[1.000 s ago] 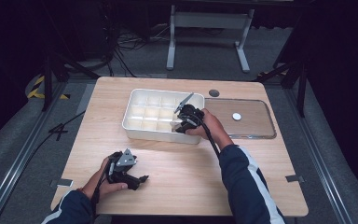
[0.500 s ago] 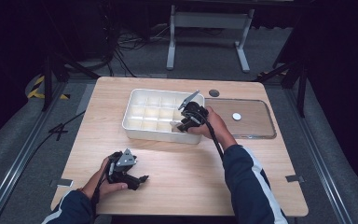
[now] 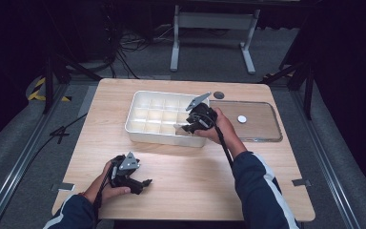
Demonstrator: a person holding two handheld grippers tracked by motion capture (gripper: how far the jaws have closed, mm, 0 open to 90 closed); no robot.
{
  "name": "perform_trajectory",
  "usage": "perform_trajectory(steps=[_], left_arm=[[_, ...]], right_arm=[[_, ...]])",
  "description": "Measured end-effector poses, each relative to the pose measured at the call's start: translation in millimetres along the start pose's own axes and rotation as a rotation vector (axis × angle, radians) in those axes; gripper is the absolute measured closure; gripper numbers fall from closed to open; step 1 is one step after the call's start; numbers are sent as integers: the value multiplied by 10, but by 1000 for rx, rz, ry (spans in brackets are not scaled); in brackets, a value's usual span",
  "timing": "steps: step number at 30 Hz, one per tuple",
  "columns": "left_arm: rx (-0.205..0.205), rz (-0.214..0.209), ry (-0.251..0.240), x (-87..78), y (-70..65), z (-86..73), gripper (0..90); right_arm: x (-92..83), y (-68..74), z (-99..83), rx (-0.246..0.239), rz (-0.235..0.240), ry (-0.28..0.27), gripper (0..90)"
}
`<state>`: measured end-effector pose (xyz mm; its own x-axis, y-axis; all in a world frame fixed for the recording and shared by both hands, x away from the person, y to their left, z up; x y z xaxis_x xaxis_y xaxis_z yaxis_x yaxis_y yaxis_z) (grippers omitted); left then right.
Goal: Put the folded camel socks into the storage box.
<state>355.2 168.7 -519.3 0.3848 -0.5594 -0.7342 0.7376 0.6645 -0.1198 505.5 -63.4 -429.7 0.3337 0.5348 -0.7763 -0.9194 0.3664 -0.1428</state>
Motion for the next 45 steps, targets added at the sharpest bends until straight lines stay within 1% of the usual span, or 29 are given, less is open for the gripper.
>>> perform_trajectory(steps=[1, 4, 6, 8, 9, 12, 13, 14, 16, 17, 18, 22, 23, 26, 29, 31, 33, 35, 41, 45], left_arm=[[0, 0, 1, 0, 0, 0, 114], [0, 0, 0, 0, 0, 0, 114], [0, 0, 2, -1, 1, 0, 114], [4, 1, 3, -2, 4, -1, 114], [3, 1, 3, -1, 3, 0, 113], [4, 1, 2, -1, 4, -1, 114], [2, 0, -4, 4, 2, 0, 114], [5, 1, 3, -1, 4, 0, 113], [5, 1, 2, -1, 4, 0, 113], [4, 1, 3, -1, 3, 0, 113], [4, 2, -4, 4, 3, 0, 113], [3, 2, -3, 4, 3, 1, 113], [3, 2, -4, 5, 3, 1, 113], [3, 2, -4, 4, 3, 1, 113], [3, 2, -4, 4, 3, 0, 113], [4, 2, -4, 4, 3, 0, 113], [4, 2, -4, 4, 3, 0, 113], [3, 2, -4, 4, 2, 0, 113], [3, 2, -4, 4, 3, 0, 113], [3, 2, -4, 5, 3, 0, 113]], right_arm=[[-19, 7, -8, -1, 4, -7, 619], [-84, 19, -24, 23, 4, -29, 640], [-126, 29, -29, 12, 3, -35, 641], [-177, 35, -37, 5, -16, -32, 641], [-205, 42, -41, -2, -18, -35, 641], [-292, 77, -44, 3, -14, -60, 646], [-322, 96, -44, 2, -13, -71, 643], [-360, 115, -47, -5, -9, -86, 643], [-420, 141, -61, -10, -23, -82, 645], [-453, 152, -69, -27, -32, -84, 643], [-475, 163, -74, -24, -36, -84, 642], [-567, 209, -102, -32, -43, -98, 631], [-585, 223, -109, -34, -34, -99, 632], [-628, 255, -129, -48, -45, -100, 625], [-673, 272, -152, -58, -68, -97, 611], [-706, 293, -167, -54, -74, -105, 606], [-741, 315, -188, -64, -76, -110, 602], [-771, 324, -215, -62, -83, -114, 598], [-848, 354, -303, -64, -88, -114, 584], [-909, 366, -375, -70, -103, -114, 562]])
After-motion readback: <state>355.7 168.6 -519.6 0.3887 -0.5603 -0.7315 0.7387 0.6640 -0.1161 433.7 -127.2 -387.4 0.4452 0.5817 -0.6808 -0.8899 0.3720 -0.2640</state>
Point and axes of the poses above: each handheld gripper's, and its own axes: x roughly forward along the jaws, z roughly out of its top, y roughly to its left, the point moved 5 cm from there along x, roughly forward along the jaws, and after that the axes turned 9 degrees about -x, right-handed, at the moved point
